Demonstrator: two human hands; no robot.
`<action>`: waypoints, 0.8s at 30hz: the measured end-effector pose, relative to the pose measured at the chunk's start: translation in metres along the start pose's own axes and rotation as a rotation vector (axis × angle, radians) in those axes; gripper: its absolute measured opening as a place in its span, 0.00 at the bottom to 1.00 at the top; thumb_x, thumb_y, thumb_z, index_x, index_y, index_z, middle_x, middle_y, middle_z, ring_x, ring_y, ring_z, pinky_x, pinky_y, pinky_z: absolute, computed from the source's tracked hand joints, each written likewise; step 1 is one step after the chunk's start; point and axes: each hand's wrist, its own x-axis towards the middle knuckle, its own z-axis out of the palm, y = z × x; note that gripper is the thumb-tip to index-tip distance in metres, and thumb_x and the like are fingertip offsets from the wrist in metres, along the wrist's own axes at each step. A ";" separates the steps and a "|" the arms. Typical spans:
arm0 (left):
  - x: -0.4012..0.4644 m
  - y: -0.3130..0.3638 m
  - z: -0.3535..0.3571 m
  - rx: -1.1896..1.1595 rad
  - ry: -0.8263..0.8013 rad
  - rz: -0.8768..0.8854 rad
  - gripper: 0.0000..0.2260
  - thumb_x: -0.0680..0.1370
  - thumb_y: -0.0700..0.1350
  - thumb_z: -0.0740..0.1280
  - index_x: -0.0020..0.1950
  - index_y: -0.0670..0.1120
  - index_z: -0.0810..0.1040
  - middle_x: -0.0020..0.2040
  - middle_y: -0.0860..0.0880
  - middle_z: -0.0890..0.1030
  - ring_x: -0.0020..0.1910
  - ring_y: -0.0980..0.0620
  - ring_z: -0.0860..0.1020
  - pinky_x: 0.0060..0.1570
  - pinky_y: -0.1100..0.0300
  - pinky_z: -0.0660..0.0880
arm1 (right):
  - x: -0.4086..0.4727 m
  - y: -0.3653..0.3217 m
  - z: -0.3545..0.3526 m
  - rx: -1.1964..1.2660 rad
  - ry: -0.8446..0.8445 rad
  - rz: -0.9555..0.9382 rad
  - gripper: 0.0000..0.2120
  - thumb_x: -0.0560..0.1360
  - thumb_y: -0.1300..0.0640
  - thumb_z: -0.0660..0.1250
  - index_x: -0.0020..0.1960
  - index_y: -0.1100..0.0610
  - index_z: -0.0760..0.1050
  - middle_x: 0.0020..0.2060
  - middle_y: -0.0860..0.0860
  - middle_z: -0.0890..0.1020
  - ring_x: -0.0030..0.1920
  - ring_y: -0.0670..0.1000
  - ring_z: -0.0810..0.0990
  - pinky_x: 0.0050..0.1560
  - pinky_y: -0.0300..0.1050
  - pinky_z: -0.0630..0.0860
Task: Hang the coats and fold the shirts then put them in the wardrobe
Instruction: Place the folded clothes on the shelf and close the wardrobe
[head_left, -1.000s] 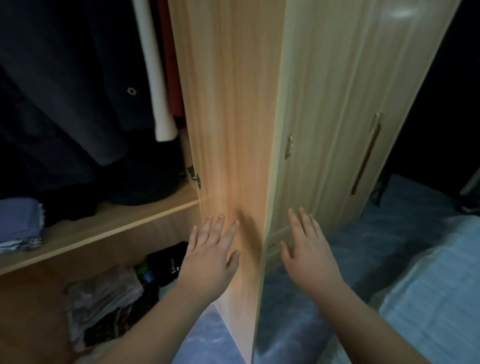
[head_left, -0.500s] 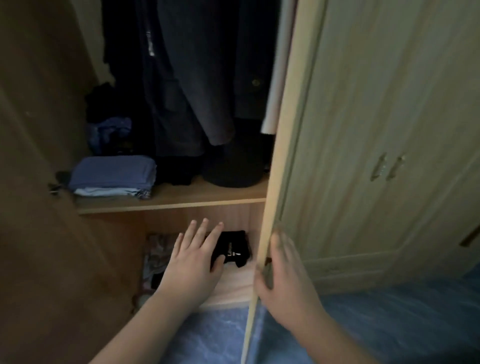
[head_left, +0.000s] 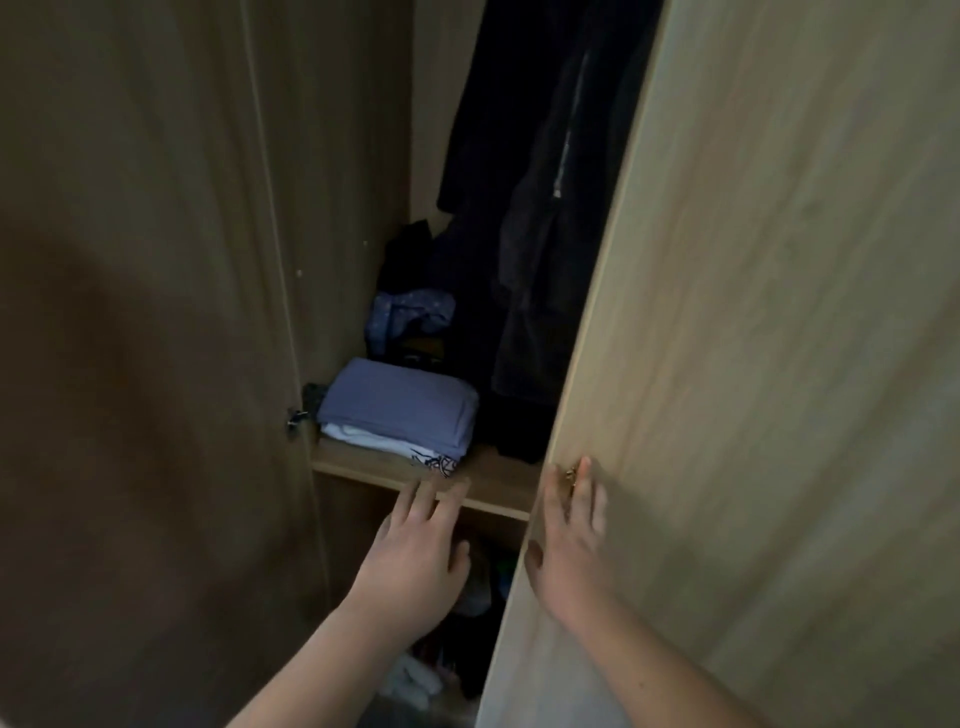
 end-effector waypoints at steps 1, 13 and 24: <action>0.011 -0.006 0.001 0.001 0.000 0.007 0.29 0.81 0.54 0.57 0.79 0.57 0.49 0.81 0.50 0.51 0.80 0.48 0.46 0.76 0.49 0.56 | 0.010 -0.001 0.008 -0.004 0.029 0.019 0.51 0.68 0.53 0.72 0.81 0.53 0.45 0.79 0.59 0.36 0.77 0.66 0.46 0.75 0.59 0.58; 0.075 -0.032 0.020 -0.032 -0.078 0.081 0.28 0.81 0.51 0.58 0.79 0.57 0.50 0.81 0.53 0.50 0.79 0.50 0.44 0.75 0.49 0.57 | 0.057 0.003 0.024 -0.090 0.072 0.092 0.50 0.62 0.58 0.72 0.80 0.53 0.54 0.79 0.60 0.50 0.77 0.63 0.53 0.65 0.61 0.72; -0.066 -0.038 -0.004 0.042 0.081 -0.024 0.29 0.78 0.50 0.60 0.79 0.53 0.55 0.79 0.49 0.57 0.79 0.47 0.52 0.76 0.52 0.55 | -0.052 -0.037 0.011 0.036 -0.068 -0.152 0.37 0.69 0.57 0.66 0.77 0.52 0.60 0.77 0.55 0.61 0.77 0.58 0.57 0.74 0.53 0.62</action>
